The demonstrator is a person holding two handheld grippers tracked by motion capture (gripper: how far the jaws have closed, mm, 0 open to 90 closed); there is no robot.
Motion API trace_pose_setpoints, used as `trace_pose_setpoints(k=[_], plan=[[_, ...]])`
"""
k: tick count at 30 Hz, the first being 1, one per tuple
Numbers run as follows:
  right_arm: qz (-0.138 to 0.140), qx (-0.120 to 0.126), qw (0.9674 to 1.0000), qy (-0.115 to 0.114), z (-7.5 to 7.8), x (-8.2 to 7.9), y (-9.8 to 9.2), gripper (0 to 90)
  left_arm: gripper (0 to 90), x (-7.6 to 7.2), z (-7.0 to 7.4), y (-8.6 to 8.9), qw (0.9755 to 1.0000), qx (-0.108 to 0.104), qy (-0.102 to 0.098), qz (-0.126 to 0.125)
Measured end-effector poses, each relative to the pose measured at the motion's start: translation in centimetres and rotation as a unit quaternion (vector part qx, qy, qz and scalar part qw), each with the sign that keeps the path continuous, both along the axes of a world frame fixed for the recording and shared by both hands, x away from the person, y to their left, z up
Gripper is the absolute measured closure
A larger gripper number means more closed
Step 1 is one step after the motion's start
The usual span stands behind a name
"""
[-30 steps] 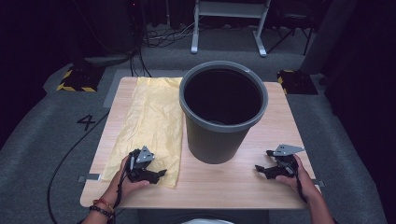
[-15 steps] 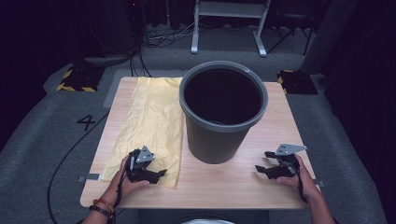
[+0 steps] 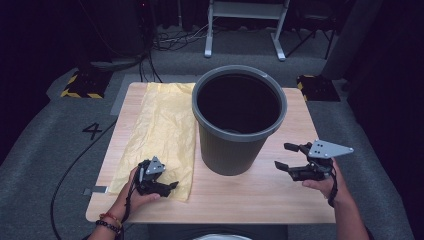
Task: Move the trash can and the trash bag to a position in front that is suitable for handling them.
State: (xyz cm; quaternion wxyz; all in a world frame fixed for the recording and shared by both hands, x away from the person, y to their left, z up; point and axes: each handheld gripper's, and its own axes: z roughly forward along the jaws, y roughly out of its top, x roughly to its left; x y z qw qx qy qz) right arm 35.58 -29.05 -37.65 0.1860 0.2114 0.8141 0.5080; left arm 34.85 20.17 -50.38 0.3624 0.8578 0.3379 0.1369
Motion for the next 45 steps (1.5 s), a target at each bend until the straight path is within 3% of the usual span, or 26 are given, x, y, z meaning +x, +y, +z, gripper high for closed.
trace_pose_setpoints(k=[6,7,9,15,18,21,31,37,42,45], plan=[[0.015,-0.002,0.9989,-0.044,4.0,-0.3,1.4,27.3,15.9,0.0,0.0,0.0,1.0,0.0,0.0,-0.001],[0.015,-0.002,0.9989,-0.044,4.0,-0.3,1.4,27.3,15.9,0.0,0.0,0.0,1.0,0.0,0.0,-0.001],[0.035,0.013,0.9979,-0.053,5.5,-0.5,2.2,28.3,15.9,0.0,0.0,0.0,1.0,0.0,0.0,-0.001],[0.064,0.011,0.9948,-0.079,7.9,-0.9,3.9,31.2,15.9,0.0,0.0,0.0,1.0,-0.001,0.001,0.0],[0.07,0.015,0.9938,-0.085,8.7,-1.2,4.2,31.0,15.9,0.0,0.0,0.0,1.0,-0.001,0.001,0.0],[0.072,0.001,0.9932,-0.092,8.9,-1.4,4.6,30.3,15.9,0.0,0.0,0.0,1.0,0.001,0.0,-0.001],[0.092,-0.013,0.9901,-0.106,10.3,-1.6,6.0,30.1,15.9,0.0,0.0,0.0,1.0,0.0,0.001,0.0],[0.105,-0.029,0.9901,-0.088,10.5,-0.9,7.4,30.7,15.9,0.0,0.0,0.0,1.0,-0.001,0.0,0.0],[0.121,-0.07,0.9898,-0.027,11.1,1.0,9.6,41.8,15.9,0.0,0.0,0.0,1.0,-0.001,0.001,0.0],[0.129,-0.097,0.9869,-0.004,11.4,2.0,10.4,49.5,15.9,0.0,0.0,0.0,1.0,0.0,0.0,-0.001]])
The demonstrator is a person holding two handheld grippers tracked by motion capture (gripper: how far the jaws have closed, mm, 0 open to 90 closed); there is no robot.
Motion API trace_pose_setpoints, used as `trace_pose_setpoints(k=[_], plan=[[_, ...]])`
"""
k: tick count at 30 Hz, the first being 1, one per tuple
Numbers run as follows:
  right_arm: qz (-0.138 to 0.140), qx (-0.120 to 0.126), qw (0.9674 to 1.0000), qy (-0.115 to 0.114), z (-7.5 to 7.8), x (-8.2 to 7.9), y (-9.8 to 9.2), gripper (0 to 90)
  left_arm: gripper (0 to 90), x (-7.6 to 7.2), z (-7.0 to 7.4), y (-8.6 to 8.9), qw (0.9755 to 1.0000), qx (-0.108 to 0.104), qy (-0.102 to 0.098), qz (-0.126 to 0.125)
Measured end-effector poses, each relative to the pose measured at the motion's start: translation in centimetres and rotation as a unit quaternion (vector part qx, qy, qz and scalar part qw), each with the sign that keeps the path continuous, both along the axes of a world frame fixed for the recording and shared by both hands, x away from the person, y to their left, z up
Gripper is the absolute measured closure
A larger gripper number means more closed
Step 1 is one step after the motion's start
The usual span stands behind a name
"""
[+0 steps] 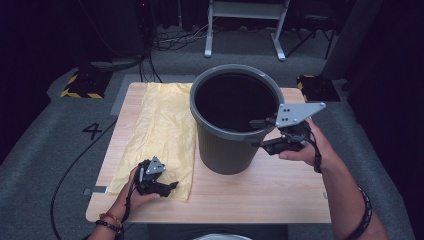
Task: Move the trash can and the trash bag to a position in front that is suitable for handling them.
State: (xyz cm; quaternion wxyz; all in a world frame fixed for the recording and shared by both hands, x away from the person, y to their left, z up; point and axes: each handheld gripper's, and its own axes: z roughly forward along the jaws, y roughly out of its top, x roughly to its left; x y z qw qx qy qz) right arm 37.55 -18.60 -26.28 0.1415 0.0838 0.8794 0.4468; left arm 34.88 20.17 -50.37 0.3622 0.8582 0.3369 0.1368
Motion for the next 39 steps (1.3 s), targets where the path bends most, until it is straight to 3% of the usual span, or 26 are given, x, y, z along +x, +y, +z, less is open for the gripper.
trace_pose_setpoints(k=[3,6,16,24,35,37,39], plan=[[0.017,-0.022,0.9996,0.01,0.4,0.3,0.6,54.5,16.0,0.0,0.0,0.0,1.0,-0.001,0.001,0.001],[0.025,-0.034,0.9991,-0.005,0.8,-0.2,0.9,60.7,15.9,0.0,0.0,0.0,1.0,-0.001,0.001,0.001],[0.056,-0.048,0.9973,0.003,1.3,-2.1,1.0,73.3,16.0,0.0,0.0,0.0,1.0,0.001,0.001,-0.001],[0.054,-0.055,0.997,0.004,1.5,-3.4,1.1,74.5,16.5,0.0,0.3,-0.1,0.9999,0.012,0.008,0.003],[0.075,-0.068,0.9947,0.02,1.9,-4.7,0.2,75.0,16.3,-0.2,0.0,0.1,1.0,0.0,-0.001,0.002],[0.071,-0.061,0.9956,0.01,1.7,-5.2,0.0,73.6,16.2,-0.1,0.0,0.1,1.0,0.002,-0.001,0.0],[0.064,-0.047,0.9968,0.004,1.4,-5.3,-0.1,60.5,16.2,-0.1,0.1,0.0,1.0,0.003,0.001,0.001]])
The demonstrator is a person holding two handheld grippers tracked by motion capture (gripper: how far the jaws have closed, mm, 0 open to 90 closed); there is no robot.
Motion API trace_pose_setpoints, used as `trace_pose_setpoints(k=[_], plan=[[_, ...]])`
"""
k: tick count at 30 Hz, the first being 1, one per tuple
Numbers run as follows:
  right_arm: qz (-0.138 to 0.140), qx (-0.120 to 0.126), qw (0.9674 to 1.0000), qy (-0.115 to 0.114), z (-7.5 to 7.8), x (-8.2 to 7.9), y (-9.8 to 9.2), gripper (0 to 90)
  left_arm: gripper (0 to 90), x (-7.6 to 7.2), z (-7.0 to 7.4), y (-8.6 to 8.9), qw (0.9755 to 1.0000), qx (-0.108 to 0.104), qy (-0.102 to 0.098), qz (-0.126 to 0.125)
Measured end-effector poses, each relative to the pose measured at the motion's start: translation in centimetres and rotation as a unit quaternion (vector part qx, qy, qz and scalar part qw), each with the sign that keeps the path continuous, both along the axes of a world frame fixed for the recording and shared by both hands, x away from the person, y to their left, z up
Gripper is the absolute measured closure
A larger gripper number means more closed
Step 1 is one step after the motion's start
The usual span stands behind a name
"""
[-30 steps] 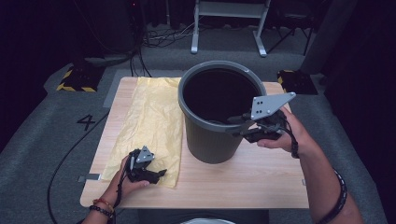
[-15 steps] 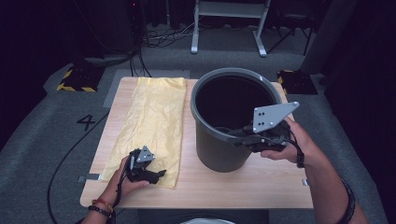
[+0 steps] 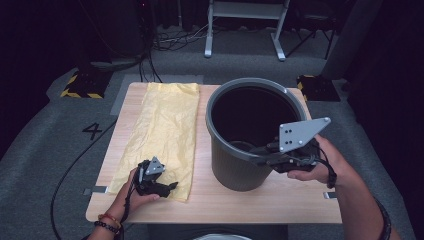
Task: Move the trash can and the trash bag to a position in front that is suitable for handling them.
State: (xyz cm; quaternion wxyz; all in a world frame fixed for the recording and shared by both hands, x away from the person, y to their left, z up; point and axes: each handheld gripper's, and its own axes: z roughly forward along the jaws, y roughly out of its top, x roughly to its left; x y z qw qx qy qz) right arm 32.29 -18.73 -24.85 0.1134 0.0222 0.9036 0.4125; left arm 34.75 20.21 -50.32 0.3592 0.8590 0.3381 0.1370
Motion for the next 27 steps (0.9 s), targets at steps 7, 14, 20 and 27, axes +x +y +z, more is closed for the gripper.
trace_pose_setpoints(k=[7,14,20,27], plan=[[-0.027,0.044,0.997,-0.058,-0.5,-1.0,-1.4,40.0,15.8,0.0,0.4,-0.6,0.9996,0.019,0.014,0.017],[-0.1,0.145,0.9752,-0.134,-0.9,-3.6,-6.6,32.7,16.2,-0.4,1.4,-1.4,0.9991,0.035,-0.008,0.022],[-0.15,0.152,0.9678,-0.133,-3.1,-3.7,-10.0,29.5,16.3,-0.1,2.4,-1.9,0.9987,0.035,-0.025,0.027],[-0.255,0.096,0.9574,-0.094,-10.2,-0.6,-13.3,25.0,16.6,1.6,3.1,-2.6,0.9985,0.036,-0.027,0.029]])
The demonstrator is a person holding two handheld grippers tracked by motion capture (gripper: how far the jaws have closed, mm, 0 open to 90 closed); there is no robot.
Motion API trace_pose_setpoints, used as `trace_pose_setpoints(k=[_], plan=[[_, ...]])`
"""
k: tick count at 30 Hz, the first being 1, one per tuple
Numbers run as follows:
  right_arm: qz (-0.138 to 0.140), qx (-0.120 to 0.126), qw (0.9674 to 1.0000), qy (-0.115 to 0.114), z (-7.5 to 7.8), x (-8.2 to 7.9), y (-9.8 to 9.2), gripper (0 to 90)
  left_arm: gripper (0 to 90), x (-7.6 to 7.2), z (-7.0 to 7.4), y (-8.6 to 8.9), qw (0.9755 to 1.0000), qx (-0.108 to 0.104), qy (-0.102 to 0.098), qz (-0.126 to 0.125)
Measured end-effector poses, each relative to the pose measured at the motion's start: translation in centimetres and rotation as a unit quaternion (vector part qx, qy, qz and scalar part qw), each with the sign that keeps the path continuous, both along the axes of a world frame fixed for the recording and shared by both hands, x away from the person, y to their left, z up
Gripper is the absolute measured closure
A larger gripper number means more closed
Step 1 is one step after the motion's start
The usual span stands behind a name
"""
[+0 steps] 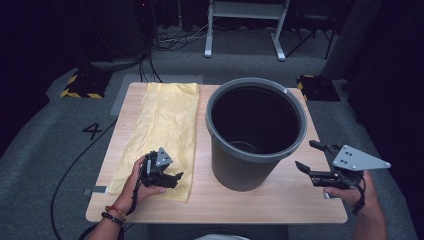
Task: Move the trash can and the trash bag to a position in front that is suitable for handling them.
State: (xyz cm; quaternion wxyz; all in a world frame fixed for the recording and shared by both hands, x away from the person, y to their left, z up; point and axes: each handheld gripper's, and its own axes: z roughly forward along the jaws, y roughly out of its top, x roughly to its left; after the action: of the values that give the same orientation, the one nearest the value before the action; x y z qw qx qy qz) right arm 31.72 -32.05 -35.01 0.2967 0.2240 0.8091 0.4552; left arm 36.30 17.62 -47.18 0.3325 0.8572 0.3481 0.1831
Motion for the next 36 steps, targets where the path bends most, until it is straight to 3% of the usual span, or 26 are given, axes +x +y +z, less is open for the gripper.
trace_pose_setpoints(k=[1,2,3,4,5,6,7,8,9,10,11,14,17,19,21,23,27,29,36], plan=[[0.0,0.0,1.0,0.0,0.0,0.0,0.0,25.0,16.6,0.4,0.1,-0.1,1.0,0.0,-0.002,-0.002],[-0.022,-0.015,0.9995,0.016,-2.2,1.1,-0.4,24.4,16.7,1.3,0.2,-0.3,1.0,-0.004,-0.001,0.002],[-0.022,-0.015,0.9995,0.016,-2.2,1.1,-0.4,24.4,16.7,1.3,0.2,-0.3,1.0,-0.004,-0.001,0.002],[-0.027,-0.017,0.9991,0.028,-3.3,1.7,-0.5,24.3,16.7,1.8,0.3,-0.5,1.0,-0.004,0.001,0.002],[-0.031,-0.02,0.9978,0.055,-5.3,2.8,-0.8,24.3,16.3,2.8,0.1,-0.8,1.0,0.0,0.001,0.005],[-0.032,-0.024,0.997,0.066,-6.4,3.4,-0.8,24.6,16.2,2.8,0.1,-0.8,1.0,0.0,0.001,0.005],[-0.037,-0.036,0.9958,0.076,-7.4,3.9,-0.7,24.9,16.2,4.0,-0.3,-1.3,0.9998,0.008,0.014,0.011],[-0.037,-0.036,0.9958,0.076,-7.4,3.9,-0.7,24.9,16.2,4.0,-0.3,-1.3,0.9998,0.008,0.014,0.011],[-0.048,-0.064,0.9921,0.096,-9.3,4.8,-0.4,25.3,16.5,5.1,-0.6,-1.8,0.9996,0.017,0.011,0.019],[-0.05,-0.078,0.9902,0.104,-10.1,5.1,-0.3,25.4,16.8,5.6,-0.8,-2.0,0.9996,0.014,0.015,0.021],[-0.05,-0.078,0.9902,0.104,-10.1,5.1,-0.3,25.4,16.6,5.6,-0.8,-2.0,0.9996,0.014,0.015,0.021],[-0.051,-0.088,0.9876,0.12,-12.1,6.1,0.1,25.5,16.2,7.2,-0.9,-2.9,0.9993,0.02,0.008,0.032],[-0.052,-0.092,0.9866,0.124,-12.7,6.4,0.3,25.6,16.7,7.9,-1.1,-3.3,0.9986,0.019,0.009,0.048],[-0.047,-0.089,0.9866,0.129,-13.3,6.7,0.3,26.1,17.9,8.7,-1.6,-3.6,0.997,0.034,0.013,0.068],[-0.046,-0.083,0.9865,0.134,-13.4,6.7,0.2,26.1,17.9,8.8,-1.8,-3.5,0.9968,0.035,0.019,0.069],[-0.048,-0.085,0.9852,0.141,-13.8,6.8,0.0,26.1,17.2,9.0,-2.0,-3.2,0.9965,0.016,0.031,0.077],[-0.052,-0.092,0.9839,0.144,-14.2,6.9,-0.2,26.1,17.1,9.2,-2.1,-2.6,0.9956,-0.002,0.053,0.078],[-0.053,-0.084,0.9841,0.147,-14.3,6.9,-0.4,26.0,17.3,9.1,-2.3,-2.2,0.9954,-0.012,0.058,0.075],[-0.052,-0.063,0.9843,0.156,-14.6,7.0,-0.7,25.2,22.9,8.7,-2.1,-1.7,0.997,-0.009,0.059,0.05]])
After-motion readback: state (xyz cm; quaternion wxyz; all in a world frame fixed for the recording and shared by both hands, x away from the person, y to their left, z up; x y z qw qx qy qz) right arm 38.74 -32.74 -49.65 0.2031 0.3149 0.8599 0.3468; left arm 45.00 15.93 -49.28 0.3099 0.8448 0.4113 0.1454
